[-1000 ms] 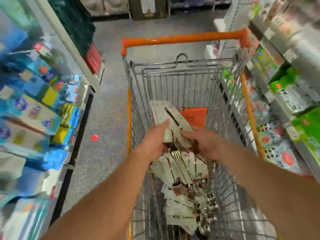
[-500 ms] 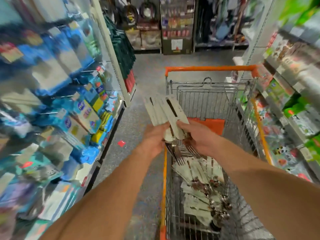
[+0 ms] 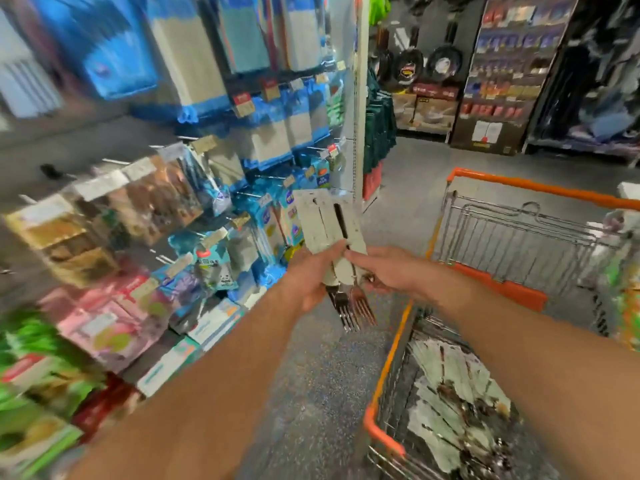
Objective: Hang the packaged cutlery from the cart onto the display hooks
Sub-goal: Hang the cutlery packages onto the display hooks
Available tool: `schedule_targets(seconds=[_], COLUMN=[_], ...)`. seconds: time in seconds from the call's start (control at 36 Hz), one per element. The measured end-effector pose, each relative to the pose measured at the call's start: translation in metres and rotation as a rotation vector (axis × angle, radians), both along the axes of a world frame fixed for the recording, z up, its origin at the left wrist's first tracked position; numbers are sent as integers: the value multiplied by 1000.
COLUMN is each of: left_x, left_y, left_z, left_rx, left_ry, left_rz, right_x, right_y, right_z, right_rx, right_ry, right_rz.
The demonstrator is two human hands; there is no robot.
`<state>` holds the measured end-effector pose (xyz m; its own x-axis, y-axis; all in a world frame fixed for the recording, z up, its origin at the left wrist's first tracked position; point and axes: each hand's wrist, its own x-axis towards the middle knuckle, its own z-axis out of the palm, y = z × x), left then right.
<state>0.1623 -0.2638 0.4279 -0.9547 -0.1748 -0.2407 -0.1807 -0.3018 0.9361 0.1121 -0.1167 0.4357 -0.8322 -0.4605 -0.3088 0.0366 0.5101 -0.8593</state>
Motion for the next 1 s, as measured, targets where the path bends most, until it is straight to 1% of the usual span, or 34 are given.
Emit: schedule_targets(seconds=[0.08, 0.17, 0.31, 0.36, 0.5, 0.56, 0.64, 0.72, 0.86, 1.0], left_x=[34, 72, 138, 162, 220, 241, 270, 299, 341, 374], left_y=[-17, -37, -73, -89, -137, -157, -190, -229, -301, -363], left_z=[4, 6, 10, 12, 12, 11, 8, 6, 0, -6], left_rx=[-3, 11, 30, 2, -51, -66, -61, -65, -168, -193], left_ry=[-17, -5, -9, -8, -7, -7, -10, -18, -92, -101], left_rz=[85, 186, 338, 381, 485, 536, 593, 664, 792, 829], right_x=[19, 40, 84, 104, 147, 163, 187, 211, 240, 266], right_y=[-21, -44, -91, -111, -165, -190, -232, -277, -354, -419], right_z=[4, 2, 2, 7, 20, 22, 23, 21, 12, -2], right_rx=[14, -59, -77, -56, -21, -17, -43, -66, -75, -69], right_ry=[-2, -81, -161, -155, -62, -77, -151, -178, -245, -287], right_rz=[94, 145, 257, 341, 506, 554, 611, 656, 688, 716])
